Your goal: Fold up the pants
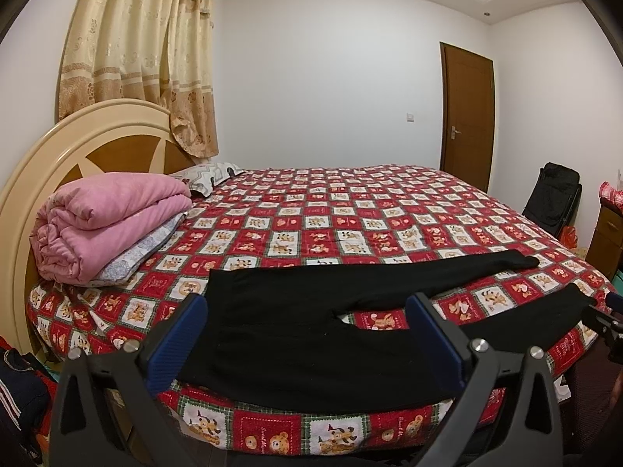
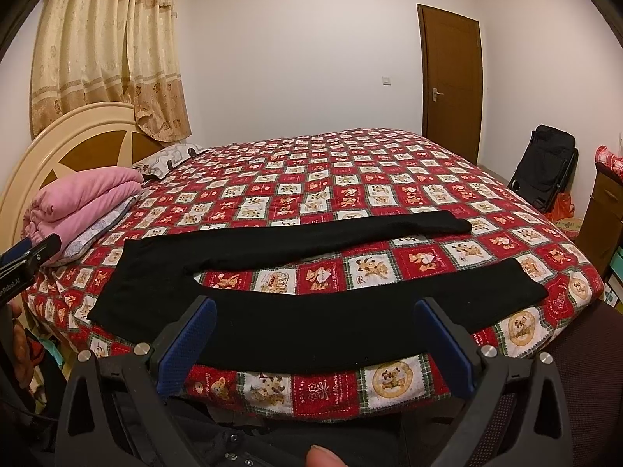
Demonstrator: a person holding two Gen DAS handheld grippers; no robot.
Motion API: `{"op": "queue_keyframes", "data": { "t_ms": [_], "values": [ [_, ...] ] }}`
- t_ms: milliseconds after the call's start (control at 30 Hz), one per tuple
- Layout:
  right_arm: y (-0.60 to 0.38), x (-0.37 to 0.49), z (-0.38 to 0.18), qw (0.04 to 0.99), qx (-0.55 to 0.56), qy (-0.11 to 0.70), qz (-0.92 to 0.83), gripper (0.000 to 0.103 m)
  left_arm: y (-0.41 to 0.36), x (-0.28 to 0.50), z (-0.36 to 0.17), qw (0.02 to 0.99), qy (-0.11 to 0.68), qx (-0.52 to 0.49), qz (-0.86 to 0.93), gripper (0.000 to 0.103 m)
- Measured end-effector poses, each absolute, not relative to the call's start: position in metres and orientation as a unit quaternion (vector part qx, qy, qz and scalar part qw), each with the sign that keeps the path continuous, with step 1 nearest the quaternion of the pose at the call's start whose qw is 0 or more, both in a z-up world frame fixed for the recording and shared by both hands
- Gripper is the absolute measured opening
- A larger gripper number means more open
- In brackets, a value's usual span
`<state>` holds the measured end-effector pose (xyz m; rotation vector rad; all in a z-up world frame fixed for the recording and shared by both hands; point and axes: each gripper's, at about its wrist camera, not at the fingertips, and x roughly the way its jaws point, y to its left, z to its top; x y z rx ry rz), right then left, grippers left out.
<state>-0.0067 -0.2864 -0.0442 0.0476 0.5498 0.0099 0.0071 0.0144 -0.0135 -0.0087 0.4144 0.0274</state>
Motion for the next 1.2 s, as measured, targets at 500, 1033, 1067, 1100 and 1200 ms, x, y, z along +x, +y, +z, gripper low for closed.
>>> {"op": "queue_keyframes", "data": {
  "t_ms": [500,1033,1067,1100,1200],
  "values": [
    [-0.29,0.001,-0.053,0.96,0.023,0.279,0.002,0.102,0.022,0.01,-0.028,0.976,0.218,-0.005,0.014,0.103],
    [-0.358,0.096,-0.091,0.947,0.109,0.299,0.032,0.102,0.101,0.141,-0.094,0.948,0.31,0.014,0.067,0.103],
    [-0.365,0.107,-0.092,0.947,0.108,0.301,0.022,0.102,0.11,0.157,-0.101,0.944,0.322,0.015,0.072,0.103],
    [-0.37,0.118,-0.093,0.947,0.101,0.305,0.01,0.102,0.118,0.172,-0.107,0.939,0.332,0.023,0.085,0.103],
    [-0.388,0.145,-0.095,0.946,0.088,0.312,-0.016,0.102,0.145,0.22,-0.129,0.926,0.363,0.027,0.103,0.103]
  ]
}}
